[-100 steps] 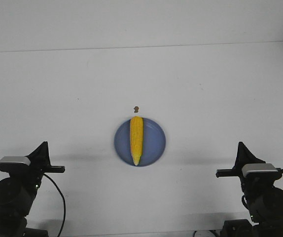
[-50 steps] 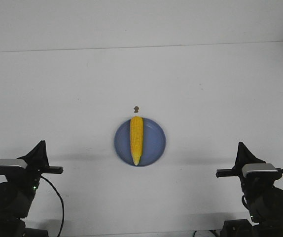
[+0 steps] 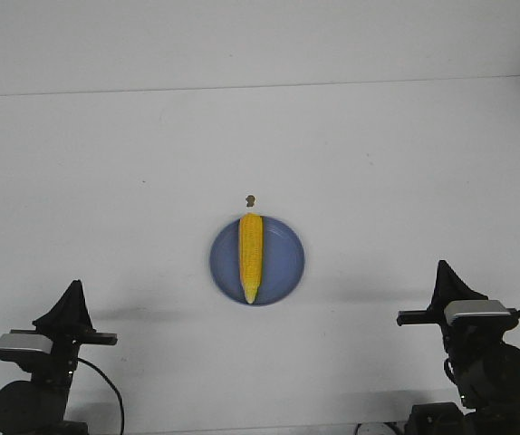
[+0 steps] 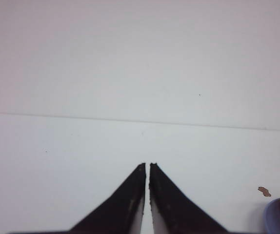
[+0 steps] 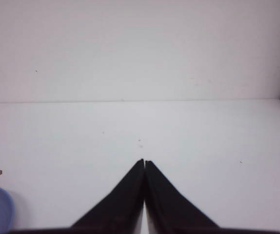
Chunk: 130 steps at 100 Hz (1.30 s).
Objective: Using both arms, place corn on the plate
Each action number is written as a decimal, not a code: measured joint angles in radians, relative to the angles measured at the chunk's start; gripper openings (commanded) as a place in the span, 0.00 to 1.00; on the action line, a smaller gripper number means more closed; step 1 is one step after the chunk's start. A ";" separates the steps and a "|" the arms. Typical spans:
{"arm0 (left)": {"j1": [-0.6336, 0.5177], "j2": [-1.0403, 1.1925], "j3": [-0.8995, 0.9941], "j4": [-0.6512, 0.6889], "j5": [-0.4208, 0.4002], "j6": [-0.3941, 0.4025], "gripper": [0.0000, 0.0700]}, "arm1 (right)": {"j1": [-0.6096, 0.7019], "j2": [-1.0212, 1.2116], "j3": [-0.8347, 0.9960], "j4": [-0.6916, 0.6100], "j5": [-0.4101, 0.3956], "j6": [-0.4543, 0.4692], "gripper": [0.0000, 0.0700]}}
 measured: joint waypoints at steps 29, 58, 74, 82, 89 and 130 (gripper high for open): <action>0.011 0.000 -0.053 0.002 0.003 0.000 0.02 | 0.000 0.000 0.000 0.000 0.001 0.000 0.00; 0.011 0.000 -0.114 0.056 0.004 0.000 0.02 | 0.000 0.000 0.000 0.000 0.001 0.000 0.00; 0.011 0.000 -0.145 0.095 0.004 0.000 0.02 | 0.000 0.000 0.000 0.000 0.001 0.000 0.00; 0.011 -0.001 -0.146 0.112 0.004 0.000 0.02 | 0.000 0.000 0.000 0.000 0.001 0.000 0.00; 0.011 -0.001 -0.146 0.110 0.004 0.000 0.02 | 0.000 0.000 0.000 0.000 0.001 0.000 0.00; 0.011 -0.001 -0.146 0.108 0.004 0.000 0.02 | 0.000 0.000 0.000 0.000 0.001 0.000 0.00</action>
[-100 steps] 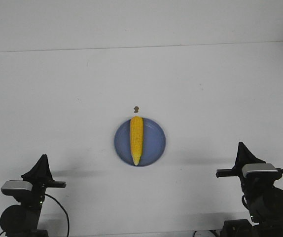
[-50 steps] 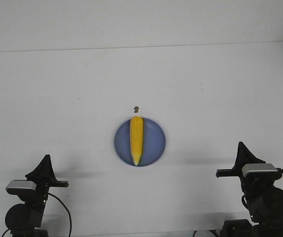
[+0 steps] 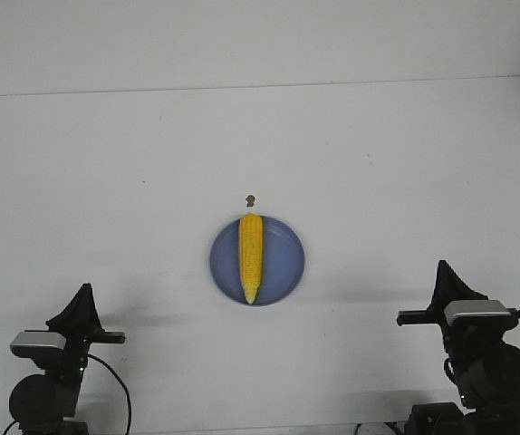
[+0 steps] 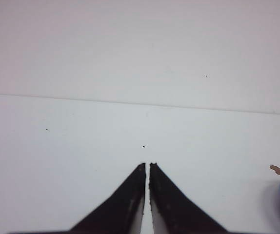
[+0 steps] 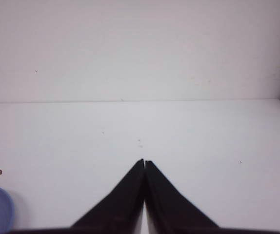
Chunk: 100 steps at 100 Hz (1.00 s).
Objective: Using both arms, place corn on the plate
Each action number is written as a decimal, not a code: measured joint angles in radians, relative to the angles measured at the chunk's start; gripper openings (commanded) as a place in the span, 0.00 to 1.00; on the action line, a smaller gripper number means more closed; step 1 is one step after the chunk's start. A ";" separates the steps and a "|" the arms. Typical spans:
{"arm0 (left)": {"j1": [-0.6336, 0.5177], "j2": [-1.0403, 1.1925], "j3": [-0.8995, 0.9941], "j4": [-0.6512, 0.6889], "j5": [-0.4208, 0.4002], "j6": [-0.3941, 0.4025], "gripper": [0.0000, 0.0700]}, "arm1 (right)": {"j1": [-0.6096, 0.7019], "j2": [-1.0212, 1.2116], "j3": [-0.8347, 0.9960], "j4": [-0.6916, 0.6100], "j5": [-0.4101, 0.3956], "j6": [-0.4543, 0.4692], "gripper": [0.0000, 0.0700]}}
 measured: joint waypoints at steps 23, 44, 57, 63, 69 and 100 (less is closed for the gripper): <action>0.000 0.000 0.000 0.000 0.000 0.000 0.02 | 0.000 0.000 0.000 0.000 0.000 0.000 0.00; 0.000 0.000 0.000 0.000 0.000 0.000 0.02 | 0.000 0.000 0.000 0.000 0.000 0.000 0.00; 0.000 0.000 0.000 0.000 0.000 0.000 0.02 | 0.000 0.000 0.000 0.000 0.000 0.000 0.00; 0.000 0.000 0.000 0.000 0.000 0.000 0.02 | 0.000 0.000 0.000 0.000 0.001 0.000 0.00; 0.000 0.000 0.000 0.000 0.000 0.000 0.02 | 0.000 0.000 0.000 0.000 0.001 0.000 0.00; 0.000 0.000 0.000 0.000 0.000 0.000 0.02 | 0.000 -0.091 -0.125 0.214 -0.002 -0.023 0.00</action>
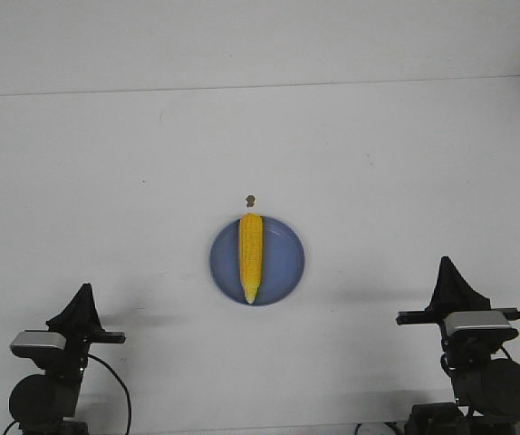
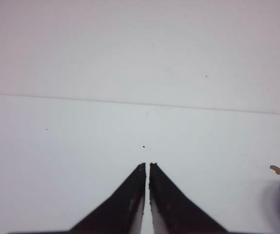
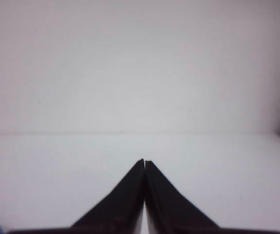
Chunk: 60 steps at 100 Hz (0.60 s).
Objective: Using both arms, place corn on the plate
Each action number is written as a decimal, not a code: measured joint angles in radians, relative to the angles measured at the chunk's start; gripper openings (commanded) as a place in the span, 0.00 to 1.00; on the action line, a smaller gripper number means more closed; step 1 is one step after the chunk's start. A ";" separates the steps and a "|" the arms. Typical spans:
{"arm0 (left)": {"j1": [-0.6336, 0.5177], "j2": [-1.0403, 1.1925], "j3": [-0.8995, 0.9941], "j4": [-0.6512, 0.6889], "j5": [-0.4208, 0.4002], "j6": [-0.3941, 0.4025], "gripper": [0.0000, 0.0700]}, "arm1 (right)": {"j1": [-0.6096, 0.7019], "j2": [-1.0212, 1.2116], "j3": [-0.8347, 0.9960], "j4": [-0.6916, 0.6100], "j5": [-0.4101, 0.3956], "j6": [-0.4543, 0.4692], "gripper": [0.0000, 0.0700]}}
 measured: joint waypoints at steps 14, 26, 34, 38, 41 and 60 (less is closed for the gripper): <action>0.000 0.000 0.000 0.000 0.000 0.000 0.02 | 0.000 -0.087 -0.116 0.066 0.000 -0.001 0.00; 0.000 0.000 0.000 0.000 0.000 0.000 0.02 | 0.000 -0.124 -0.174 0.073 0.000 -0.003 0.00; 0.000 0.000 0.000 0.000 0.000 0.000 0.02 | 0.000 -0.122 -0.200 0.074 0.000 -0.003 0.00; 0.000 0.000 0.000 0.000 0.000 0.000 0.02 | 0.000 -0.122 -0.216 0.091 0.000 -0.003 0.00; 0.000 0.000 0.000 0.000 0.000 0.000 0.02 | 0.000 -0.122 -0.230 0.107 0.000 -0.003 0.00; 0.000 0.000 0.000 0.000 0.000 0.000 0.02 | 0.000 -0.122 -0.327 0.238 0.000 -0.003 0.00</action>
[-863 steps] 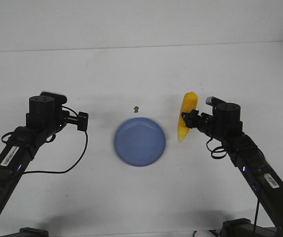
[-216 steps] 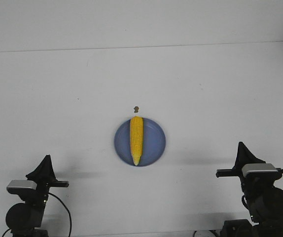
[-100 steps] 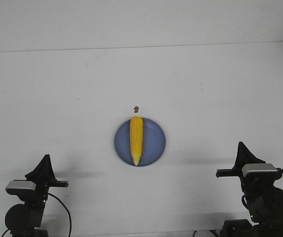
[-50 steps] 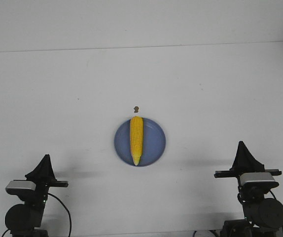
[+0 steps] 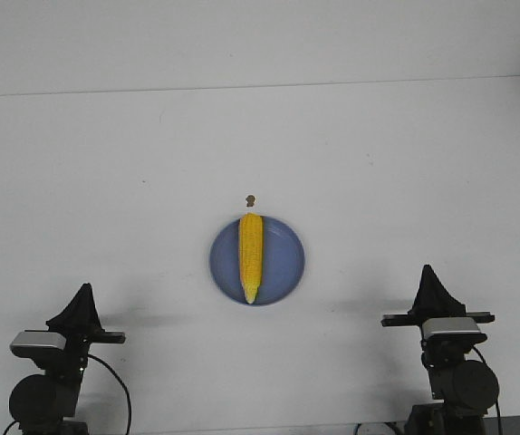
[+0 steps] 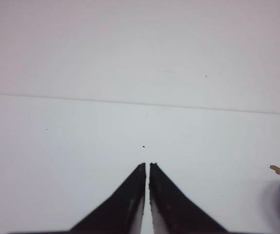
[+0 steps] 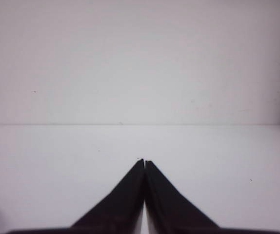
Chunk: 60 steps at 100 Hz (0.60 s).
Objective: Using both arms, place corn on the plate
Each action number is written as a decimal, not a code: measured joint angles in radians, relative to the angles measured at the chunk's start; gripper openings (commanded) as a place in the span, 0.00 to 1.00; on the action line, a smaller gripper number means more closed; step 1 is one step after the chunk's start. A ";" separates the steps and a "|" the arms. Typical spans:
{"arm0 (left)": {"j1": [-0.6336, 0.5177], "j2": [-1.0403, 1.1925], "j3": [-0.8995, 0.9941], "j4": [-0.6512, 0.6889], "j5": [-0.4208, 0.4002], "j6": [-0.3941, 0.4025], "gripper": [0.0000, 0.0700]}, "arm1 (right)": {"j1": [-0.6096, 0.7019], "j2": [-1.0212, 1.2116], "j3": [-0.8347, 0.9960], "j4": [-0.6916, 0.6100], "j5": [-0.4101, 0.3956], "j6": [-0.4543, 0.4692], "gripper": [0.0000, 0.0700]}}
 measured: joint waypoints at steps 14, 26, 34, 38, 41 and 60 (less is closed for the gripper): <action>0.000 0.000 0.000 0.000 0.000 0.000 0.02 | 0.000 0.000 -0.040 0.034 0.000 0.006 0.00; 0.000 0.000 0.000 0.000 0.000 0.000 0.02 | 0.000 0.000 -0.040 0.034 0.003 0.011 0.00; 0.000 0.000 0.000 0.000 0.000 0.000 0.02 | 0.000 0.000 -0.040 0.042 0.003 0.011 0.00; 0.000 0.000 0.000 0.000 0.000 0.000 0.02 | 0.000 0.000 -0.040 0.041 0.003 0.011 0.00; 0.000 0.000 0.000 0.000 0.000 0.000 0.02 | 0.000 0.000 -0.040 0.041 0.003 0.011 0.00; 0.000 0.000 0.000 0.000 0.000 0.000 0.02 | 0.000 0.000 -0.040 0.042 0.003 0.011 0.00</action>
